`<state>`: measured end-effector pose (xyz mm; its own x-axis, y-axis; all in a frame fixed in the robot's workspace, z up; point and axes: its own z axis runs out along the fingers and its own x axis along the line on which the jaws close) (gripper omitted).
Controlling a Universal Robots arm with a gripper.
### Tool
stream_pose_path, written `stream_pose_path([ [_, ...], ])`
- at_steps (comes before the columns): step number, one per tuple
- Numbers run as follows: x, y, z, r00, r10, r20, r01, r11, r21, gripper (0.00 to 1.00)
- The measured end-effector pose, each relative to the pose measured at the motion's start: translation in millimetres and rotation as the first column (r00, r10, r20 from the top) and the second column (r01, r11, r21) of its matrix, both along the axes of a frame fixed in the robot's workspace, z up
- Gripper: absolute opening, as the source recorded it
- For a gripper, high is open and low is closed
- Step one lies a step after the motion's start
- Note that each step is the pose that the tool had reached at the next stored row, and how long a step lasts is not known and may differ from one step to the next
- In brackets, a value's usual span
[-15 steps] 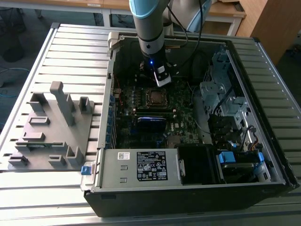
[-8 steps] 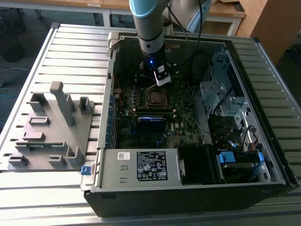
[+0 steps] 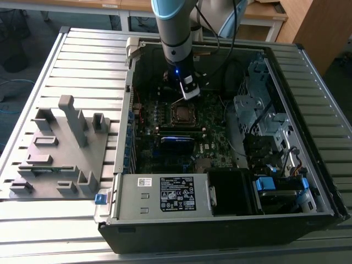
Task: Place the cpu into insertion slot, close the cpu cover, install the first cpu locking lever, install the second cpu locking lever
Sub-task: 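Install the first cpu locking lever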
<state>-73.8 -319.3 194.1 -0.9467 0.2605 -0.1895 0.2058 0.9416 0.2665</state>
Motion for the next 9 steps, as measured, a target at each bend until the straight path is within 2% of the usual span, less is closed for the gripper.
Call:
stream_pose_path([
  [9, 0.0, 0.0, 8.6, 1.0, 0.0, 0.0002, 0.0, 1.0, 0.0002, 0.1],
])
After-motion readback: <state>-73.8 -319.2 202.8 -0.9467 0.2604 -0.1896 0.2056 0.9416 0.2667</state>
